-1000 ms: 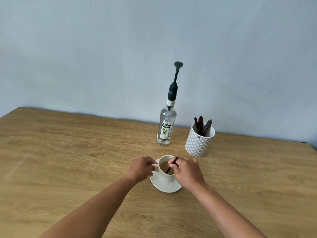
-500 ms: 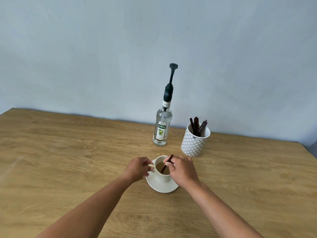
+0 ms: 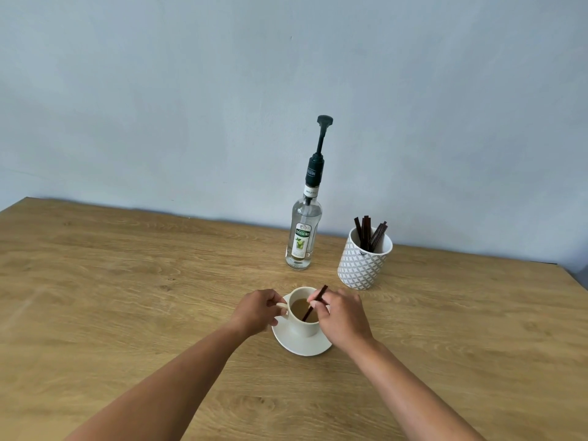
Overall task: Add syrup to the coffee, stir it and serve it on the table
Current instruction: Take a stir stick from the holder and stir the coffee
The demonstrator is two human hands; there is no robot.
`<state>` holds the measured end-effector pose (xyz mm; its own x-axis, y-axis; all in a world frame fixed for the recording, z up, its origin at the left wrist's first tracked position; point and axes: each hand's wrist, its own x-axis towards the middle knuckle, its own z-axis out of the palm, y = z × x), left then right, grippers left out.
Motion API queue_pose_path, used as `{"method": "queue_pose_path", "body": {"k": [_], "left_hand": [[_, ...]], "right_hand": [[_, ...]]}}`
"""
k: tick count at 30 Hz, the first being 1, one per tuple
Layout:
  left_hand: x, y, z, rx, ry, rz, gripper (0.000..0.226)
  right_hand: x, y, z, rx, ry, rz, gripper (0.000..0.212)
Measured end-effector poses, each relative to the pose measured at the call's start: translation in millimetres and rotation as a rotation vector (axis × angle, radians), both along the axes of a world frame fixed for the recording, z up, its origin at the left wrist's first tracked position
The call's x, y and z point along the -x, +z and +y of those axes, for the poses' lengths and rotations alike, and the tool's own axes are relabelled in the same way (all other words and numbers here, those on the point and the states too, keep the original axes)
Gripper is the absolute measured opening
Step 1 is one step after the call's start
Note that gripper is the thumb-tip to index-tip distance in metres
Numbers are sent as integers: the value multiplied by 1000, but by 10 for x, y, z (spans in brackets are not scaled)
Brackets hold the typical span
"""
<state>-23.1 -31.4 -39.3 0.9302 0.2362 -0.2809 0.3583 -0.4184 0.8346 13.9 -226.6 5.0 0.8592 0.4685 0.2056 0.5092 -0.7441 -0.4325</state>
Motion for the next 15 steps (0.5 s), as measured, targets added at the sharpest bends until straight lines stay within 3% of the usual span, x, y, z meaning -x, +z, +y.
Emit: {"method": "queue_pose_path", "body": {"k": [15], "left_hand": [[13,17,-5,10,3,3,7]], "right_hand": [[-11,-60,-55,-75,18,20,14]]}}
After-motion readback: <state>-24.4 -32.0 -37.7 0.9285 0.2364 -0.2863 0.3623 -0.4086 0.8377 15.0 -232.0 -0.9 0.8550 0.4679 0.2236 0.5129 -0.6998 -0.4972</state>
